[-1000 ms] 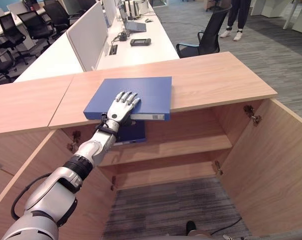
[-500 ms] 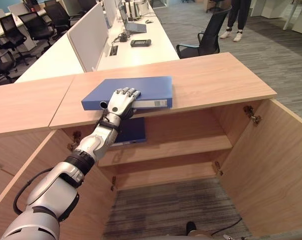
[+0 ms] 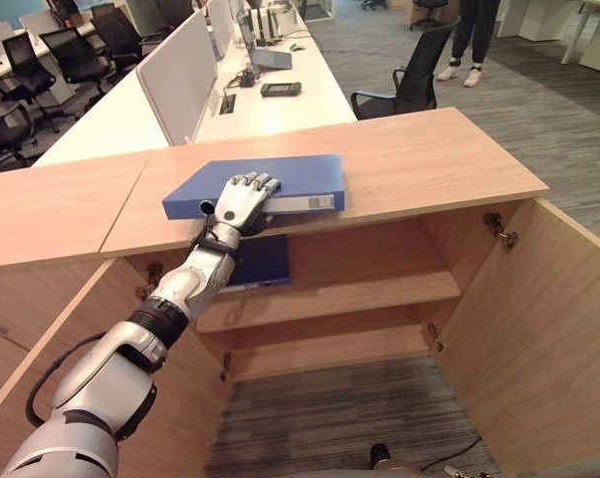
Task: Put the empty folder in the office cabinet
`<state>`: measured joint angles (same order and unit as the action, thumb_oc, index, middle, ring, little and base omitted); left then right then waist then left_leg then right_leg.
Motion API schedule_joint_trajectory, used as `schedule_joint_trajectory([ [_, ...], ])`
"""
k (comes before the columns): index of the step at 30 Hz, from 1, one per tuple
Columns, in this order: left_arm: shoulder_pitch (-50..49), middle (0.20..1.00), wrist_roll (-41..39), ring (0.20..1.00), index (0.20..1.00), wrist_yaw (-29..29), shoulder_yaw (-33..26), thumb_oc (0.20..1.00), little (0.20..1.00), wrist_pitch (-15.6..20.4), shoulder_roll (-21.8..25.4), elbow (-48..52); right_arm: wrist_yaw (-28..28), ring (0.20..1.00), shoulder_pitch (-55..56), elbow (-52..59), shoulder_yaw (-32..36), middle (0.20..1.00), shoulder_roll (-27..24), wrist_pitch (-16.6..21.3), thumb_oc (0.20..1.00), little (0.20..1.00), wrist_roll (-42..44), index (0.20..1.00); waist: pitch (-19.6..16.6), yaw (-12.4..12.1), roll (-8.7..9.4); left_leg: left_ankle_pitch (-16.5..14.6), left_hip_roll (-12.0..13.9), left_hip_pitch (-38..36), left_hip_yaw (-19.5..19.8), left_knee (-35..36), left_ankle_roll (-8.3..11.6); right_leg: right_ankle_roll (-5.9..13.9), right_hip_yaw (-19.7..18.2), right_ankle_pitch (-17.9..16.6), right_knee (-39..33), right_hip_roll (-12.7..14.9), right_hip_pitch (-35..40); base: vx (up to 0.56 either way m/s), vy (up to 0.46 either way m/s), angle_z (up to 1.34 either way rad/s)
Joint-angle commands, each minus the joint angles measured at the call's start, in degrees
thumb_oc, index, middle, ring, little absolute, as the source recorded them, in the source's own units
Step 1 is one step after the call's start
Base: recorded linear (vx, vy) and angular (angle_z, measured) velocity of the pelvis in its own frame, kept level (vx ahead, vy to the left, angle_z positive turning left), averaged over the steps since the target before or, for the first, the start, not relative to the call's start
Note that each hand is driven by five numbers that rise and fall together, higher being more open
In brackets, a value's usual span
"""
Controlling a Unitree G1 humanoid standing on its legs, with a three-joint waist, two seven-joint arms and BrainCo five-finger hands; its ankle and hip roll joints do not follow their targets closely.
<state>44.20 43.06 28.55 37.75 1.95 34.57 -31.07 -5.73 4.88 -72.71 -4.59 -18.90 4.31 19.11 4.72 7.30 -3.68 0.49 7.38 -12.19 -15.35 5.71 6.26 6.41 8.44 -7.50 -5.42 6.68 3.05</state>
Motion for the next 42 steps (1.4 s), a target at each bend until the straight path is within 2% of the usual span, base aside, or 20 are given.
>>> schedule_joint_trajectory([
  [1,10.3,0.200,-2.5,0.200,0.200,1.0,-2.8,0.200,0.200,0.0,3.6,-1.4,-0.6,1.000,-3.3,-3.8,-0.8,1.000,0.4,0.4,1.000,1.000,1.2,1.000,0.8,0.0,1.07,-2.5,2.0,-0.2,1.5,-0.7,2.96,5.63,2.5,7.7,0.7,2.9,4.9,0.00,0.000,0.00],
  [13,10.7,0.200,-3.9,0.200,0.200,3.0,-9.4,0.200,0.200,2.4,8.9,14.4,-0.1,1.000,-3.8,-4.0,-1.3,1.000,1.3,0.0,1.000,1.000,1.0,1.000,-0.1,-2.2,1.14,-2.1,2.1,0.2,3.0,-0.7,3.06,5.35,4.0,8.2,0.7,2.8,5.8,-0.01,-0.004,0.04],
  [16,8.3,0.200,-5.2,0.200,0.200,4.6,-14.8,0.200,0.200,3.7,10.9,22.1,-0.1,1.000,-4.2,-3.9,-1.4,1.000,1.8,0.1,1.000,1.000,0.9,1.000,-0.5,-3.5,1.24,-2.0,2.0,0.4,3.8,-0.7,3.13,5.13,4.6,8.4,0.7,2.8,6.2,0.00,-0.014,0.08],
  [21,5.3,0.200,-6.6,0.200,0.200,5.3,-19.2,0.200,0.200,4.6,12.2,27.0,-0.1,1.000,-4.4,-4.0,-1.7,1.000,2.3,0.3,1.000,1.000,0.6,1.000,-0.8,-4.3,1.32,-1.9,2.0,0.5,4.5,-0.7,3.15,4.96,5.0,8.6,0.8,2.7,6.6,-0.01,-0.010,0.08],
  [25,2.0,0.200,-10.4,0.200,0.200,5.1,-22.9,0.200,0.200,5.9,11.0,30.5,-0.1,1.000,-4.7,-3.8,-1.8,1.000,2.6,0.3,1.000,1.000,0.4,1.000,-0.8,-4.9,1.44,-1.9,1.9,0.7,5.0,-0.7,3.12,4.81,5.4,8.6,0.8,2.7,6.7,0.00,-0.011,0.09],
  [28,-2.7,0.200,-17.8,0.200,0.200,3.6,-27.0,0.200,0.200,8.9,7.6,34.9,0.1,1.000,-5.2,-3.2,-1.5,1.000,3.0,0.3,1.000,1.000,0.3,1.000,-0.6,-5.5,1.81,-1.8,1.9,0.9,5.4,-0.7,3.03,4.58,5.8,8.7,0.8,2.7,6.9,-0.01,-0.010,0.03],
  [29,-6.0,0.200,-24.6,0.200,0.200,1.4,-29.6,0.200,0.200,11.2,5.5,37.7,0.3,1.000,-5.4,-2.6,-1.4,1.000,2.9,0.4,1.000,1.000,0.3,1.000,-0.6,-5.7,1.80,-1.7,1.8,0.9,5.6,-0.7,2.99,4.43,5.9,8.7,0.8,2.6,7.1,-0.01,-0.011,0.07],
  [30,-6.4,0.200,-24.9,0.200,0.200,1.1,-30.0,0.200,0.200,11.2,5.5,38.0,0.4,1.000,-5.4,-2.6,-1.5,1.000,2.7,0.3,1.000,1.000,0.3,1.000,-0.6,-5.6,1.67,-1.7,1.8,0.9,5.6,-0.7,2.99,4.43,5.9,8.7,0.8,2.6,7.1,-0.01,-0.009,0.07],
  [33,-11.8,0.200,-40.3,0.200,0.200,-2.6,-32.9,0.200,0.200,15.9,2.0,41.5,1.3,1.000,-5.7,-1.6,-1.0,1.000,2.6,0.2,1.000,1.000,1.1,1.000,-0.4,-6.1,1.66,-1.7,1.9,0.9,6.0,-0.7,2.88,4.18,6.1,8.8,0.9,2.6,7.2,-0.01,-0.002,0.07],
  [34,-15.4,0.200,-51.9,0.200,0.200,-8.0,-34.6,0.200,0.200,18.6,0.7,43.3,2.3,1.000,-5.7,-0.8,-0.6,1.000,2.2,0.0,1.000,1.000,1.7,1.000,-0.3,-6.4,1.55,-1.7,1.9,1.0,6.3,-0.7,2.81,4.08,6.2,8.9,1.0,2.6,7.3,-0.01,0.004,0.06],
  [35,-15.7,0.200,-52.4,0.200,0.200,-8.6,-35.0,0.200,0.200,18.5,0.7,43.6,2.4,1.000,-5.6,-0.7,-0.7,1.000,2.1,0.0,1.000,1.000,1.7,1.000,-0.4,-6.3,1.47,-1.7,1.9,0.9,6.3,-0.7,2.81,4.08,6.2,8.9,1.0,2.6,7.4,-0.01,0.006,0.04],
  [37,-18.6,0.200,-61.5,0.200,0.200,-13.0,-36.0,0.200,0.200,19.6,-0.2,45.4,3.1,1.000,-5.8,-0.3,-0.4,1.000,2.0,-0.2,1.000,1.000,2.3,1.000,-0.3,-6.6,1.45,-1.7,1.9,0.9,6.5,-0.7,2.77,4.01,6.3,8.9,1.0,2.6,7.5,0.00,0.004,0.03],
  [41,-24.2,0.200,-78.8,0.200,0.200,-24.0,-36.5,0.200,0.200,18.4,-1.9,48.9,5.4,1.000,-6.7,1.2,-1.5,1.000,1.8,-0.4,1.000,1.000,2.2,1.000,-0.1,-7.3,1.41,-1.7,1.8,0.9,6.8,-0.7,2.66,3.92,6.6,8.9,0.9,2.6,7.7,0.00,0.008,0.05],
  [42,-24.3,0.200,-79.1,0.200,0.200,-24.3,-36.7,0.200,0.200,18.3,-1.8,48.9,5.5,1.000,-6.6,1.3,-1.5,1.000,1.8,-0.5,1.000,1.000,2.2,1.000,-0.2,-7.3,1.40,-1.7,1.8,0.9,6.8,-0.7,2.66,3.92,6.6,8.9,0.9,2.6,7.7,0.00,0.000,0.00],
])
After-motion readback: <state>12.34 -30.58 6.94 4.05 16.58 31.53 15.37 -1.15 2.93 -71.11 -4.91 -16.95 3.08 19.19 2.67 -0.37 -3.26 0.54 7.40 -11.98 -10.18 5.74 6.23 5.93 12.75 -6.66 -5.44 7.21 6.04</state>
